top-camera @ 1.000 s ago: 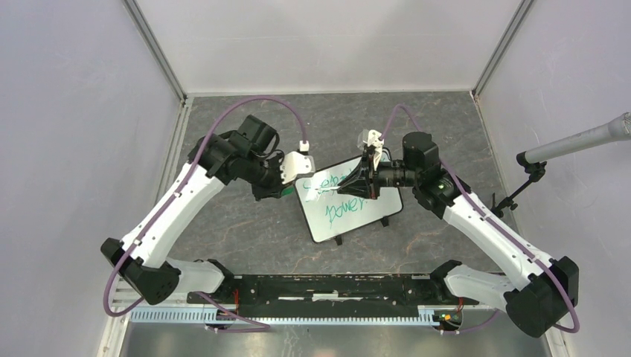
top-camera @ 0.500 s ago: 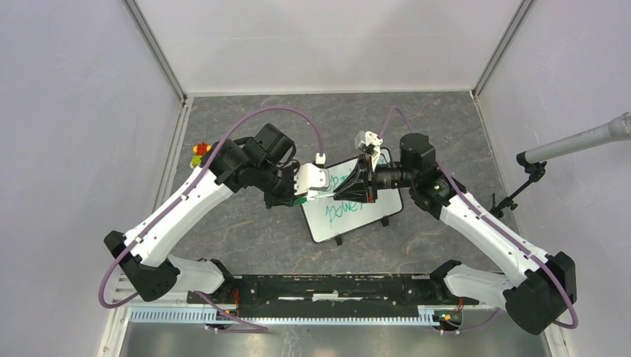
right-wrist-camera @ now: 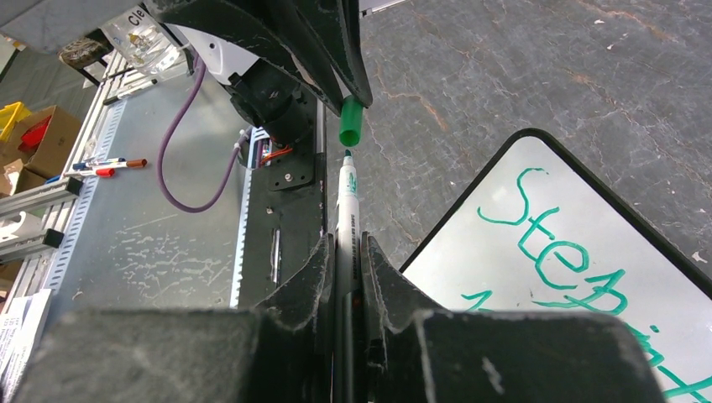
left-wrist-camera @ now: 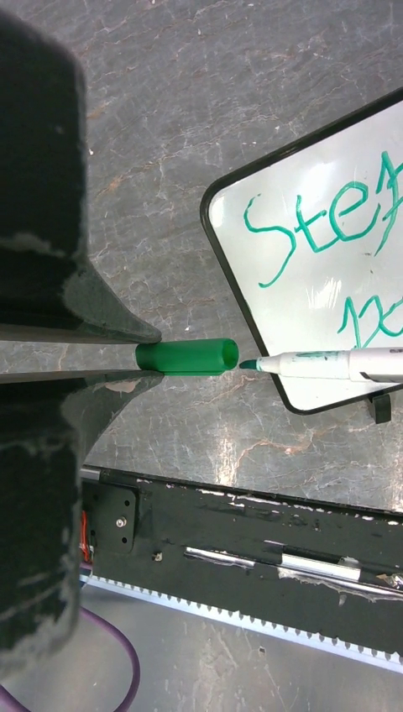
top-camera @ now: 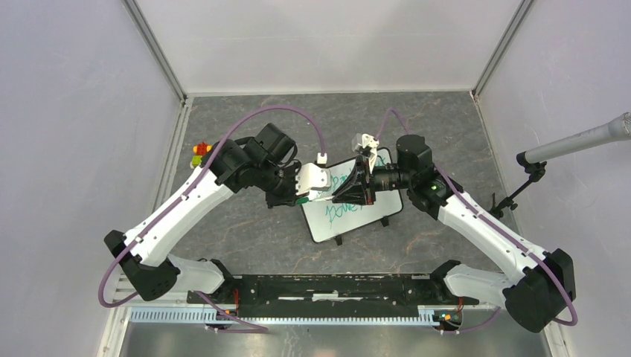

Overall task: Write a sentence on the whiteboard
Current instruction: Insert the whiteboard marker without the cap into the pen cap.

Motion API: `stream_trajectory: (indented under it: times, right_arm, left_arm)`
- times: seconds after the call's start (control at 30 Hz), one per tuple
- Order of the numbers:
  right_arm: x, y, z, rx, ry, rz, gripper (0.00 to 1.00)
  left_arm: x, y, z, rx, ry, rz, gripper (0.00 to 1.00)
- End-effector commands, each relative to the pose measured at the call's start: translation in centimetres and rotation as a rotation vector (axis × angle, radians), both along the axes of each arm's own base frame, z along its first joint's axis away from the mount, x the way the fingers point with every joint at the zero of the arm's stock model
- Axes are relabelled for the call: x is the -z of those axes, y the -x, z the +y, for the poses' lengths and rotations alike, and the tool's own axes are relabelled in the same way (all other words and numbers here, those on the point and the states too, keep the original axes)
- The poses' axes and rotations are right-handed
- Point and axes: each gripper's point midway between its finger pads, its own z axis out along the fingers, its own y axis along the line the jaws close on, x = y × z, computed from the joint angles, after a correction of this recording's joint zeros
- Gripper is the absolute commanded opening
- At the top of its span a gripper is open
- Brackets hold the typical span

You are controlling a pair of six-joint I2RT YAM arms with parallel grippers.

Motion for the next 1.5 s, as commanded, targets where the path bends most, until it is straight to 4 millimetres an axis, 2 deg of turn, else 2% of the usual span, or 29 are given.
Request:
stream_trajectory:
  times: [0.0,0.57,1.47]
  right_arm:
    - [-0.9,0.1,0.3,-0.023,-0.022,-0.029,0.0]
    - [-0.7,0.3,-0.2,-0.033,0.01,-0.06,0.0]
    - [-1.3,0.5,1.0,-0.056,-0.012,-0.053,0.0]
  left_arm:
    - [-0.4,0.5,-0.7,0.03,0.024,0.0,0.03]
    - [1.1,0.8,0.3,0.038,-0.031,-0.006,0.03]
    - [0.9,1.5,-0.6,0.076,-0.02,0.026,0.02]
